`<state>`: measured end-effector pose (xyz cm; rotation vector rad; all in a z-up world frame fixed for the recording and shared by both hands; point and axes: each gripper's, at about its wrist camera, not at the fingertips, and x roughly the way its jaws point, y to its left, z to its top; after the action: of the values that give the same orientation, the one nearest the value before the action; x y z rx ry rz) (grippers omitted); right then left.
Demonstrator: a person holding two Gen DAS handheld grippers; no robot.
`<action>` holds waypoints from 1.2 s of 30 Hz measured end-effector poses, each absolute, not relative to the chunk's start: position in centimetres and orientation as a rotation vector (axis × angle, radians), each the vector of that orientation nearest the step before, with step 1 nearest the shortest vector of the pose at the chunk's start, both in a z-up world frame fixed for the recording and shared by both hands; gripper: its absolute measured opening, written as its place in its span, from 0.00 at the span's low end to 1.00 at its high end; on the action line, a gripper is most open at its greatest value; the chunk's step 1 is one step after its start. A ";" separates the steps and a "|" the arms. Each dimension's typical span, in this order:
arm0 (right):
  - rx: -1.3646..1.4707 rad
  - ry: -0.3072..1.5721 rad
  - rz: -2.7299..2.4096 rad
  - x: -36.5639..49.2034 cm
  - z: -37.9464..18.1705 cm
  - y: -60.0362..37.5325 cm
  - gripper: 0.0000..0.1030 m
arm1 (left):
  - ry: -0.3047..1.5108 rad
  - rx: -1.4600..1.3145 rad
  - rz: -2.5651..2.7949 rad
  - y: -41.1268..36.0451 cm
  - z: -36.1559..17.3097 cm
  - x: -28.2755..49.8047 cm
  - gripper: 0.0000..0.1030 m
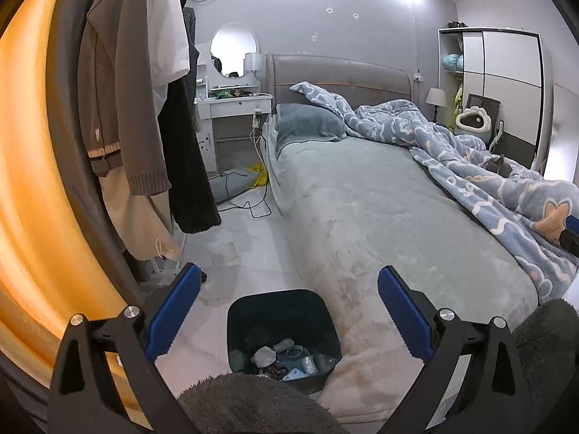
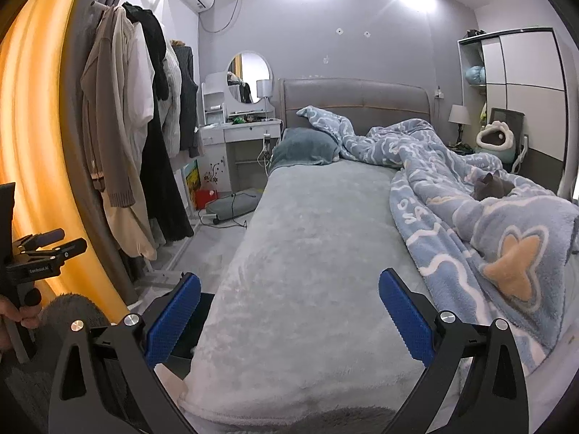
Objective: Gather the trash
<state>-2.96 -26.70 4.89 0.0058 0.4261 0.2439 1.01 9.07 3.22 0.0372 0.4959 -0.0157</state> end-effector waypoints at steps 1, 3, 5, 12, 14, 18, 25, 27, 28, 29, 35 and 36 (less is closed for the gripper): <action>0.003 0.426 0.243 -3.0 4.9 -26.6 0.97 | 0.496 0.042 -0.016 8.9 3.2 0.9 0.97; 0.001 0.425 0.244 -3.1 5.0 -26.5 0.97 | 0.495 0.052 -0.017 8.6 3.1 0.8 0.97; 0.004 0.427 0.243 -3.1 4.9 -26.5 0.97 | 0.490 0.061 -0.017 8.4 3.1 0.7 0.97; 0.007 0.430 0.245 -3.1 4.9 -26.4 0.97 | 0.487 0.071 -0.017 8.1 3.1 0.6 0.97; 0.007 0.430 0.245 -3.1 4.9 -26.5 0.97 | 0.486 0.072 -0.018 8.1 3.1 0.6 0.97; 0.006 0.431 0.245 -3.1 4.9 -26.4 0.97 | 0.486 0.071 -0.018 8.1 3.1 0.6 0.97; 0.005 0.431 0.243 -3.1 4.9 -26.4 0.97 | 0.486 0.069 -0.018 8.1 3.0 0.6 0.97; 0.005 0.431 0.244 -3.2 4.9 -26.4 0.97 | 0.486 0.068 -0.018 8.1 3.0 0.6 0.97; 0.004 0.431 0.243 -3.2 4.9 -26.4 0.97 | 0.486 0.067 -0.019 8.1 3.0 0.6 0.97; 0.004 0.431 0.243 -3.3 4.9 -26.4 0.97 | 0.486 0.067 -0.018 8.1 3.0 0.6 0.97; 0.006 0.431 0.244 -3.1 4.9 -26.5 0.97 | 0.486 0.066 -0.018 8.1 3.0 0.6 0.97; 0.006 0.432 0.245 -3.1 4.9 -26.5 0.97 | 0.486 0.067 -0.018 8.0 3.0 0.6 0.97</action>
<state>-3.13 -26.49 4.95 0.0058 0.4316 0.2445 0.58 7.99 3.03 0.0675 0.4863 -0.0185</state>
